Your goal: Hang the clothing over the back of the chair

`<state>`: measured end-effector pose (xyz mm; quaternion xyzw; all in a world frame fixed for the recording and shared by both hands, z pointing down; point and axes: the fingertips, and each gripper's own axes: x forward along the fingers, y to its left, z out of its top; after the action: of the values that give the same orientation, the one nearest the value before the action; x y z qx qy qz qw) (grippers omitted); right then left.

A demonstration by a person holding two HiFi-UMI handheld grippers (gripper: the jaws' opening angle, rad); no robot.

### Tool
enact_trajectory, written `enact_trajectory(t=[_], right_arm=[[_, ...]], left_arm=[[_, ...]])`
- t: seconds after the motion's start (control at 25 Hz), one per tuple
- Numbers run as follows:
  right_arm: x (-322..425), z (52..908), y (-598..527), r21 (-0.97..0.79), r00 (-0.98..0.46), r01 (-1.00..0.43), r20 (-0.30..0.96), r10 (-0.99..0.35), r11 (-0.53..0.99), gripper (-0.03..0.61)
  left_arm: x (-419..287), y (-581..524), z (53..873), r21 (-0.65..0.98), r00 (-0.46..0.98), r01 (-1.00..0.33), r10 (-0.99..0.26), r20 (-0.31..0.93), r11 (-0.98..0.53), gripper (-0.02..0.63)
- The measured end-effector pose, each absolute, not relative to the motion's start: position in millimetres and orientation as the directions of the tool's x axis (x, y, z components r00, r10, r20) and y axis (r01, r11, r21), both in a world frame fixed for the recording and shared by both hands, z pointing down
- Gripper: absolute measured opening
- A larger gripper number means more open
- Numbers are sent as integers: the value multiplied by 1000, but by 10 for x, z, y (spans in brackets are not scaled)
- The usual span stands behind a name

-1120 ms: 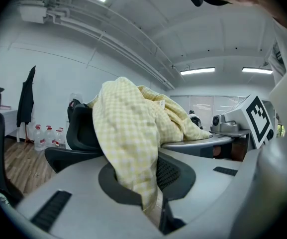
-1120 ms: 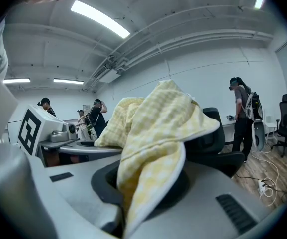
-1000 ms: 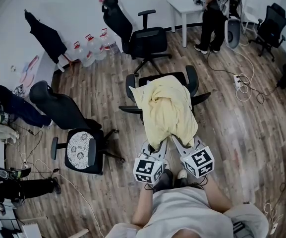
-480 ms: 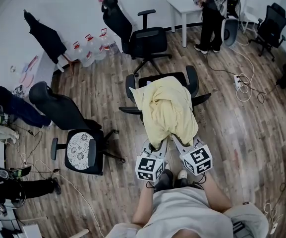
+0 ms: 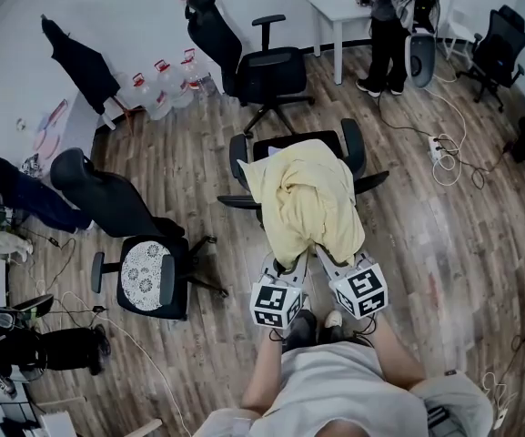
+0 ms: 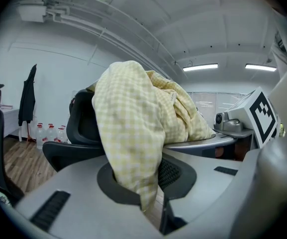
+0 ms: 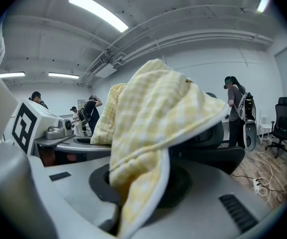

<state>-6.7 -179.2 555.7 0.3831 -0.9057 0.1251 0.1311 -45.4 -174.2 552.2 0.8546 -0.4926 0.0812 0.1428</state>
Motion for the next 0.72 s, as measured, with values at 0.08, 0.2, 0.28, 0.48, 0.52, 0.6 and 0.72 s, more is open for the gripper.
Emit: enact_trajectory(t=[0.08, 0.2, 0.28, 0.48, 0.52, 0.6, 0.72], right_arm=[[-60, 5557, -1797, -125, -671, -728, 333, -662, 674, 89], [-51, 5547, -1799, -123, -670, -729, 333, -664, 674, 95], [-47, 5542, -1796, -116, -669, -728, 333, -664, 676, 106], [-31, 5536, -1789, -109, -668, -729, 327, -668, 676, 161], [-22, 5535, -1788, -110, -667, -730, 327, -670, 674, 178], [-5, 5533, -1781, -111, -665, -733, 325, -672, 672, 200], [17, 5541, -1764, -112, -663, -735, 324, -675, 669, 229]], left_arm=[[-451, -1747, 5519, 162, 501, -865, -819, 279, -474, 51], [-452, -1747, 5514, 161, 500, -866, -819, 280, -474, 58], [-450, -1747, 5508, 160, 500, -866, -820, 278, -473, 63], [-462, -1741, 5481, 160, 499, -867, -824, 268, -472, 94], [-466, -1740, 5476, 161, 498, -867, -825, 266, -471, 108], [-482, -1737, 5474, 164, 494, -869, -828, 266, -466, 135], [-521, -1715, 5488, 169, 486, -874, -831, 270, -456, 174]])
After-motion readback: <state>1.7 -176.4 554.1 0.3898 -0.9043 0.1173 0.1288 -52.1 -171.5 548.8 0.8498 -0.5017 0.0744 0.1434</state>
